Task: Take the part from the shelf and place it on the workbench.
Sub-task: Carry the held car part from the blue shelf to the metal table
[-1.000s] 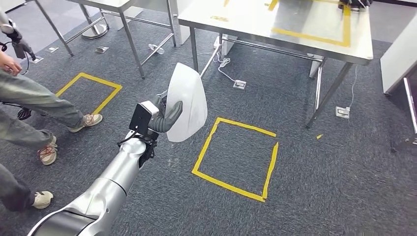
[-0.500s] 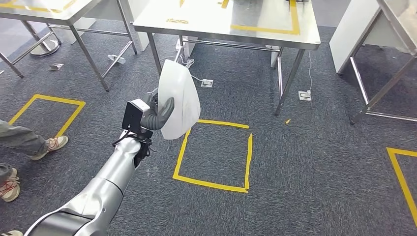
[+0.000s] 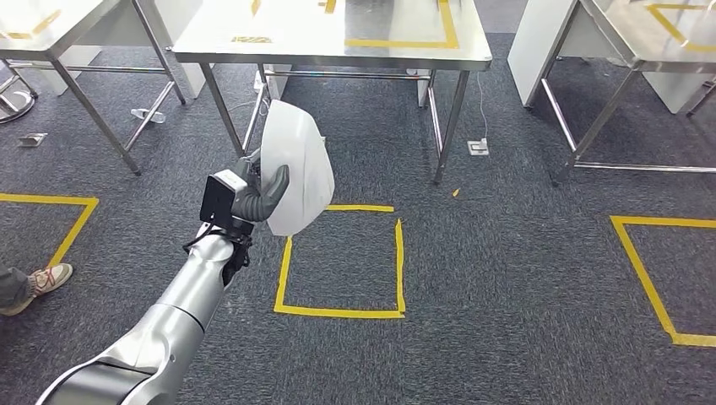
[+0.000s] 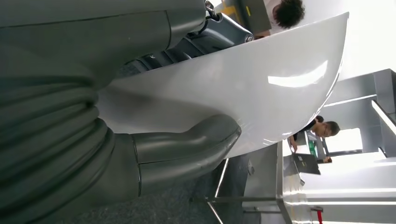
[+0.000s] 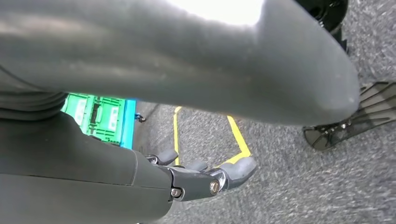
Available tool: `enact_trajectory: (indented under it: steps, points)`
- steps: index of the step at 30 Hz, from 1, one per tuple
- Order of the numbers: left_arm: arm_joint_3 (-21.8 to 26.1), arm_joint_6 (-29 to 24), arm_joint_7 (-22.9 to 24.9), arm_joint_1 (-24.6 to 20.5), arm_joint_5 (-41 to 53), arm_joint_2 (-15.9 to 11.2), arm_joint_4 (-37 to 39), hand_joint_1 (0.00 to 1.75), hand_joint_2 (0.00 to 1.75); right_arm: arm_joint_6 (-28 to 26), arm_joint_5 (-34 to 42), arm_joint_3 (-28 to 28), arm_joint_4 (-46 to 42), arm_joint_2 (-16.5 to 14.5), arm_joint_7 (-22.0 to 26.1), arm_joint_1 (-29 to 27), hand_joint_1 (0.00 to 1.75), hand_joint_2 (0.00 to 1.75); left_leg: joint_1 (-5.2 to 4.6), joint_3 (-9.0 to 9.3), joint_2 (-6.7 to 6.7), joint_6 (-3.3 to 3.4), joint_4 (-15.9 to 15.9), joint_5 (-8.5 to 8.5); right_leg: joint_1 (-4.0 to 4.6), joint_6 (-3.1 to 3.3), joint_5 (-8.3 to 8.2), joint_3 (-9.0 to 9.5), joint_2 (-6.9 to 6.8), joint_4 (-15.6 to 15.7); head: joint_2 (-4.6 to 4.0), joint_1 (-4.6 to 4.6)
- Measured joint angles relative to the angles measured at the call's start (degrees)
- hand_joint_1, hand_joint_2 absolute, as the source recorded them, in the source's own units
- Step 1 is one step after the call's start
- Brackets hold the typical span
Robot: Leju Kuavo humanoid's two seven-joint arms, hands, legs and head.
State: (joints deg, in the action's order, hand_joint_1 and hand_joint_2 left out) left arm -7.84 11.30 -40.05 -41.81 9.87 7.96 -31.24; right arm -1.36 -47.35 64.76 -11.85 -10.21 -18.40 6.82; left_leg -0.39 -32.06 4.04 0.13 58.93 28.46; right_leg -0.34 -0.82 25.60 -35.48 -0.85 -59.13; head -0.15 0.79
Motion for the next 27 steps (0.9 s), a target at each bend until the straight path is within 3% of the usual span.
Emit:
enact_trajectory:
  steps: [3, 5, 7, 8, 9, 11, 13, 15, 18, 20, 22, 23, 24, 25, 27]
  points:
    - [0.3, -0.2, 0.0, -0.1, -0.7, 0.0, -0.3, 1.75, 1.75, -0.3, -0.1, 0.0, 0.0, 0.0, 0.0, 0.1, 0.0, 0.0, 0.09, -0.29, -0.93, -0.97, 0.7, 0.68, -0.4, 0.99, -0.38, 0.09, 0.24, 0.6, -0.01, -0.11]
    - [0.6, -0.2, 0.0, -0.1, -1.1, -0.2, -0.4, 1.75, 1.75, -0.5, -0.4, 0.0, 0.0, 0.0, 0.1, 0.3, 0.0, 0.0, 0.34, -2.49, -2.7, -1.56, 5.5, 3.59, -0.67, 1.49, -0.62, 0.15, 0.34, 0.8, 0.0, -0.27]
    - [0.8, -0.3, 0.0, 0.1, -1.3, -0.5, -0.3, 1.75, 1.75, -0.6, -1.0, -0.2, 0.0, 0.0, 0.1, 0.5, 0.0, 0.0, 0.51, -5.89, -3.53, -1.9, 12.9, 6.86, -0.7, 1.66, -0.65, 0.07, 0.66, 0.8, 0.01, -0.38]
    - [0.9, -0.3, 0.0, 0.3, -1.4, -0.7, -0.2, 1.75, 1.75, -0.6, -1.3, -0.3, 0.0, 0.0, 0.1, 0.5, 0.0, 0.0, 0.61, -6.96, -3.58, -2.01, 15.1, 7.3, -0.71, 1.67, -0.65, 0.05, 0.78, 0.8, 0.01, -0.4]
    - [0.9, -0.3, 0.0, 0.4, -1.4, -0.9, -0.1, 1.75, 1.75, -0.4, -1.7, -0.5, 0.0, 0.0, 0.1, 0.5, 0.0, 0.0, 0.7, -7.09, -3.59, -2.07, 15.2, 6.57, -0.74, 1.67, -0.64, 0.06, 0.86, 0.8, 0.0, -0.4]
    - [0.9, -0.3, 0.0, 0.4, -1.4, -1.2, 0.0, 1.75, 1.75, 0.1, -2.2, -0.9, 0.0, 0.0, 0.0, 0.5, 0.0, 0.0, 0.88, -4.53, -3.23, -2.09, 9.4, 2.67, -0.88, 1.51, -0.56, 0.08, 0.81, 0.5, 0.0, -0.43]
    - [1.0, -0.3, 0.0, 0.1, -1.4, -1.2, -0.1, 1.75, 1.75, 0.4, -2.5, -1.3, 0.0, 0.0, 0.1, 0.5, 0.0, 0.0, 0.75, -1.57, -2.28, -1.82, 2.7, 0.0, -0.8, 0.94, -0.37, 0.0, 0.65, 0.1, 0.0, -0.53]
    - [1.0, -0.3, 0.0, 0.0, -1.4, -1.1, -0.1, 1.75, 1.75, 0.6, -2.7, -1.6, 0.0, 0.0, 0.2, 0.5, 0.0, 0.0, 0.47, -0.83, -2.11, -1.05, 0.5, -0.33, -0.62, 0.17, -0.38, -0.07, 0.16, 0.0, -0.01, -0.59]
    - [1.0, -0.3, 0.0, -0.1, -1.4, -1.1, 0.0, 1.75, 1.75, 1.1, -2.7, -1.7, 0.0, 0.0, 0.2, 0.5, 0.0, 0.0, 0.47, -1.13, -3.38, 0.41, 0.3, -1.03, -0.76, -0.82, 0.09, -0.27, -0.46, -0.5, 0.0, -0.55]
    - [1.0, -0.3, 0.0, -0.2, -1.3, -1.0, 0.1, 1.75, 1.75, 1.3, -2.7, -1.9, 0.0, 0.0, 0.2, 0.5, 0.0, 0.0, 0.62, -1.29, -4.1, 1.11, 0.1, -1.43, -0.84, -1.24, 2.98, -2.23, -0.02, -5.0, 0.01, -0.39]
    - [1.0, -0.3, 0.0, -0.2, -1.0, -0.9, 0.4, 1.75, 1.75, 1.4, -2.6, -1.9, 0.0, 0.0, 0.2, 0.5, 0.0, 0.0, 0.49, -1.57, -4.89, 1.42, 0.1, -1.6, -0.75, -1.37, 6.53, -5.72, 0.33, -12.6, 0.0, -0.27]
    - [1.0, -0.3, 0.0, -0.2, -0.9, -0.9, 0.6, 1.75, 1.75, 1.4, -2.6, -1.9, 0.0, 0.0, 0.2, 0.4, 0.0, 0.0, 0.39, -1.68, -5.32, 1.49, 0.2, -1.66, -0.69, -1.31, 7.3, -6.95, 0.39, -15.2, 0.0, -0.26]
    - [1.0, -0.3, 0.0, -0.2, -0.9, -0.9, 0.8, 1.75, 1.75, 1.4, -2.5, -1.9, 0.0, 0.0, 0.1, 0.4, 0.0, 0.0, 0.31, -1.75, -5.8, 1.52, 0.2, -1.69, -0.61, -1.16, 6.95, -7.15, 0.47, -15.7, 0.0, -0.26]
    - [1.0, -0.3, 0.0, -0.2, -0.8, -0.9, 0.9, 1.75, 1.75, 1.4, -2.5, -1.9, 0.0, 0.0, 0.1, 0.3, 0.0, 0.0, 0.26, -1.78, -6.32, 1.51, 0.3, -1.72, -0.54, -0.91, 5.66, -6.23, 0.66, -14.0, 0.01, -0.26]
    - [1.0, -0.3, 0.0, -0.3, -0.7, -0.7, 1.1, 1.75, 1.75, 1.2, -2.4, -1.9, 0.0, 0.1, 0.0, 0.3, 0.0, 0.0, 0.21, -1.83, -7.38, 1.37, 0.4, -1.77, -0.43, -0.16, 2.23, -2.18, 2.58, -6.3, 0.02, -0.28]
